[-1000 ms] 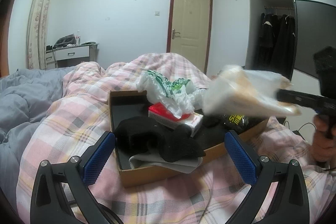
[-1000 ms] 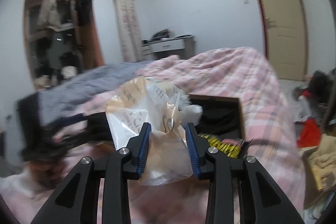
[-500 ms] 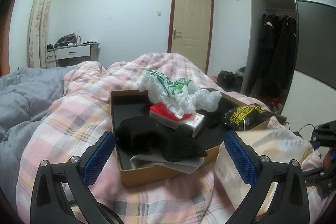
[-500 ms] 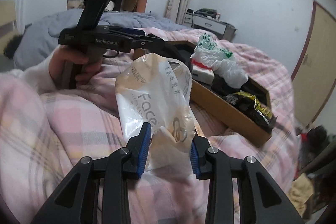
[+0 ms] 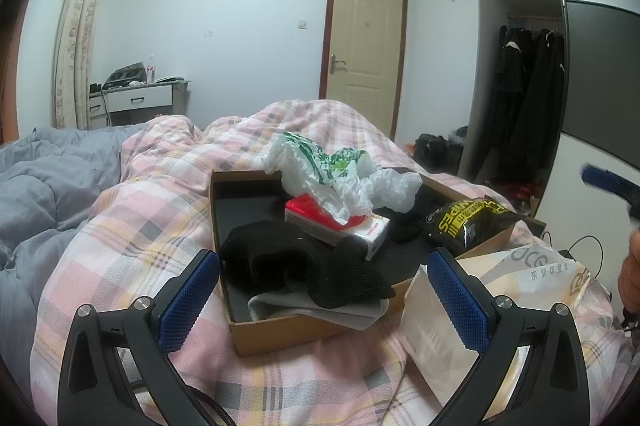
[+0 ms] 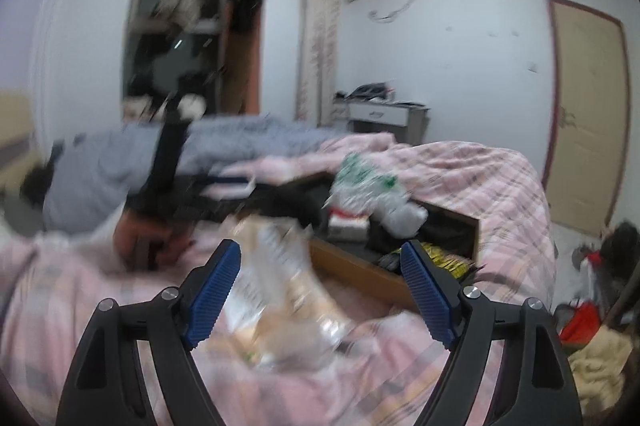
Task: Organize soft objects
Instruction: 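Drop the white bag onto the bed beside the box with the right gripper, then move the left gripper down toward the black cloth in the box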
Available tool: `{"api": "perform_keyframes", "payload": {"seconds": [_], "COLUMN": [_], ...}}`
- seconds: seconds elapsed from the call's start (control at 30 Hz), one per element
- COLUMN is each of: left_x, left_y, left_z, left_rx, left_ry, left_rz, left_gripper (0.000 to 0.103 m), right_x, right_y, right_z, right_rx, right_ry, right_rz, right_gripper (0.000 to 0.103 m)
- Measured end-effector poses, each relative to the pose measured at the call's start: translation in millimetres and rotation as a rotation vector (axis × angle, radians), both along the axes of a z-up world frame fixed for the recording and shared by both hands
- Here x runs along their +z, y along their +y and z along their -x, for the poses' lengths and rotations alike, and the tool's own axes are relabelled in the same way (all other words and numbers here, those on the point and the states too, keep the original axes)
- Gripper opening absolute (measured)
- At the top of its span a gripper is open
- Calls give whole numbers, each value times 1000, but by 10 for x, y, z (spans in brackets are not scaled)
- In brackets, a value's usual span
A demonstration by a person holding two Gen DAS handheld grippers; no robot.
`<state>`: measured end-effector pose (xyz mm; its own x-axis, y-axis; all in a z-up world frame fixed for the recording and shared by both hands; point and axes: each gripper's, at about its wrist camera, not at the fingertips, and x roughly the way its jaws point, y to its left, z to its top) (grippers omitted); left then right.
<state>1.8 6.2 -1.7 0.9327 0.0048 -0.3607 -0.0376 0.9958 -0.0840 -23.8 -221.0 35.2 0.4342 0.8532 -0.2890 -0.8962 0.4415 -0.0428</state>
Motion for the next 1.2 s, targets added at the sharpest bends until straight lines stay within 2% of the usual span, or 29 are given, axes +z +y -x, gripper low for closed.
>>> {"api": "perform_keyframes", "payload": {"seconds": [0.13, 0.33, 0.47, 0.57, 0.77, 0.93, 1.03, 1.2], "left_x": [-1, 0, 0, 3, 11, 28, 64, 133], "left_y": [0, 0, 1, 27, 226, 326, 310, 188], "left_z": [-2, -1, -3, 15, 74, 74, -25, -276], "left_rx": [0, 0, 2, 15, 74, 107, 108, 116], "left_ry": [0, -1, -1, -14, -56, -58, -28, 38], "left_rz": [1, 1, 2, 15, 107, 156, 146, 79], "left_gripper": [103, 103, 103, 103, 103, 103, 103, 103], "right_x": [106, 47, -142, -264, -301, -298, -298, -316], "right_y": [-63, -9, 159, 314, 226, 152, 122, 45], "right_z": [-305, -726, -850, -884, -730, -726, -755, -848], "right_rx": [-153, -496, -604, -663, -686, -684, -687, -681], "right_ry": [94, 201, 193, 185, 87, 91, 118, 167], "right_rz": [-113, -193, -175, -93, -27, -48, -65, -87], "right_gripper": [90, 91, 91, 91, 91, 91, 92, 92]}}
